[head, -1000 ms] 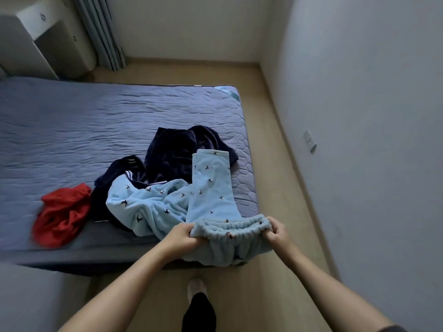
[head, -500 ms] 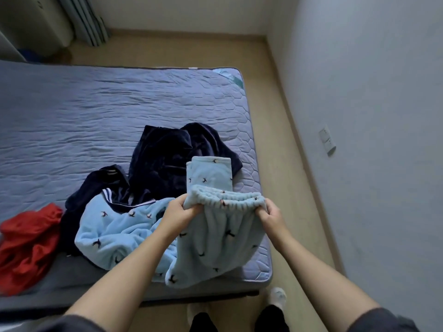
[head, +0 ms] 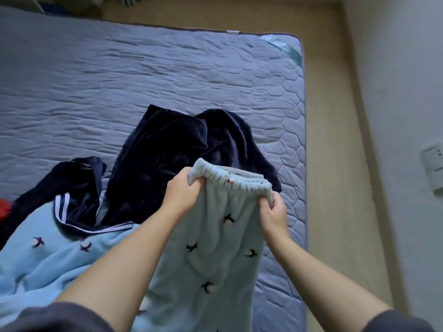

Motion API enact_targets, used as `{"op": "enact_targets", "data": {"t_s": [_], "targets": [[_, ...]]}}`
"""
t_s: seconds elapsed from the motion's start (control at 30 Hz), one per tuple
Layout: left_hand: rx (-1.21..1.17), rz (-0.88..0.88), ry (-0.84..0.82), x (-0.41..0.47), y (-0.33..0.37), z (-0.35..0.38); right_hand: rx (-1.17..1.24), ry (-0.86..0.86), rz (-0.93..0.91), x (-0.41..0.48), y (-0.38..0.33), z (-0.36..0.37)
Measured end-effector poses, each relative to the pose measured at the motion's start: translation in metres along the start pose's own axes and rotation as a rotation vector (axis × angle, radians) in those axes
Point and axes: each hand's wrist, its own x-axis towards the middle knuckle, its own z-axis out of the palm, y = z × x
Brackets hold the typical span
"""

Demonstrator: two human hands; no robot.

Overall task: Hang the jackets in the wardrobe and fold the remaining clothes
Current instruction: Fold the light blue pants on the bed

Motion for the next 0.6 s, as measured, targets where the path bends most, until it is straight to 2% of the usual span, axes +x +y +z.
{"op": "enact_targets", "data": {"t_s": [0.2, 0.33, 0.43, 0.5, 0.6], "targets": [[0.174, -0.018, 0.078, 0.086, -0.034, 0.049, 0.019, 0.087, 0.081, 0.088, 0.041, 0.038], [0.306, -0.160, 0.020, 0.119, -0.062, 0.067, -0.087, 0.041, 0.226, 0.115, 0.075, 0.048], [0.192, -0.374, -0.011, 0.117, -0.076, 0.067, -0.133, 0.096, 0.296, 0.111, 0.090, 0.047], [0.106, -0.442, -0.033, 0.115, -0.079, 0.062, -0.131, 0.096, 0.332, 0.109, 0.091, 0.043], [-0.048, -0.475, -0.148, 0.119, -0.075, 0.055, 0.000, -0.102, 0.418, 0.114, 0.087, 0.032]]}}
